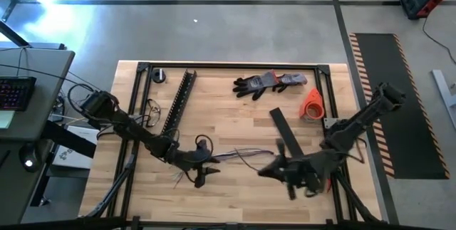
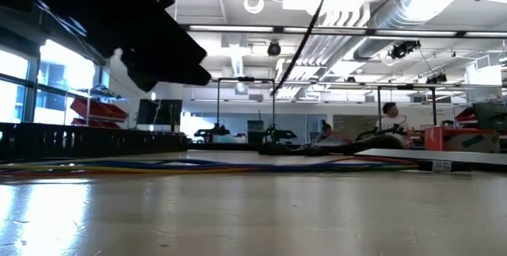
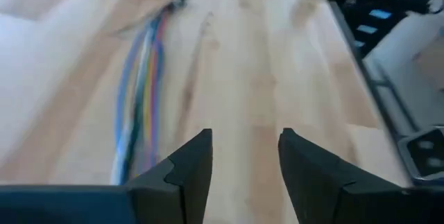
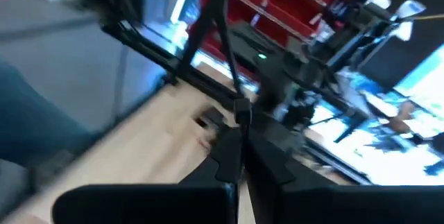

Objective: Ziptie cables
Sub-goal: Wrap the cables wires with the black zip tie

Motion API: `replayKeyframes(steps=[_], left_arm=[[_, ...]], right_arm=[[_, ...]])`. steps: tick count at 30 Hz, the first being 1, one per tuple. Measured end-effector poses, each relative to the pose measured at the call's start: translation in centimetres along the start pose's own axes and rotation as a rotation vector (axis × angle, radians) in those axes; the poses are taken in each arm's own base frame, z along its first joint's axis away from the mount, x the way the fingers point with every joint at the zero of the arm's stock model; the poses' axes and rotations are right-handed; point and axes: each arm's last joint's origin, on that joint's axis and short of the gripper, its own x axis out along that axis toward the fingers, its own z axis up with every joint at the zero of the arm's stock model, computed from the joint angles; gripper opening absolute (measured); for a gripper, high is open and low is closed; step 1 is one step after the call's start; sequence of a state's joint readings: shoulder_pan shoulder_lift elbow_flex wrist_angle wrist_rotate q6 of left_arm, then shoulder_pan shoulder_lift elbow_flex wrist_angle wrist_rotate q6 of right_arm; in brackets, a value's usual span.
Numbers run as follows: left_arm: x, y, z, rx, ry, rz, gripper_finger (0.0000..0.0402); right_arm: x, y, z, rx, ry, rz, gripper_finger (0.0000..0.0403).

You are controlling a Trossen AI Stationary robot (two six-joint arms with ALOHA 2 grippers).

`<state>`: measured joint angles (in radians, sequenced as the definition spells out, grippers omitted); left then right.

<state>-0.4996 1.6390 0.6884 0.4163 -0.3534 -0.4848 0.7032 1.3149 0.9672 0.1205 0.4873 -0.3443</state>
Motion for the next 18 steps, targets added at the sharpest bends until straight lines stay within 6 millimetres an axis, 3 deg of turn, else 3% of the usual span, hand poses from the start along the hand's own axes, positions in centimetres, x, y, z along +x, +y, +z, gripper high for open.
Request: replayKeyframes(steps=[4,10,18], left_arm=[[0.5,0.7,0.1,0.084,-0.02,0.047,0.0164],[2.6,1.7,-0.1,0.146,-0.029,0.052,0.0175],[6.3,2.7,-0.4,0.217,0.047,0.133,0.0176]], right_arm=[[-0.7,1.6,0.2,0.125,0.005,0.071,0.0],[0.6,4.0,-1.3,0.2,0.109,0.092,0.0],[2.2,4.3,-3.1,0.216,0.201,0.016,0.0]])
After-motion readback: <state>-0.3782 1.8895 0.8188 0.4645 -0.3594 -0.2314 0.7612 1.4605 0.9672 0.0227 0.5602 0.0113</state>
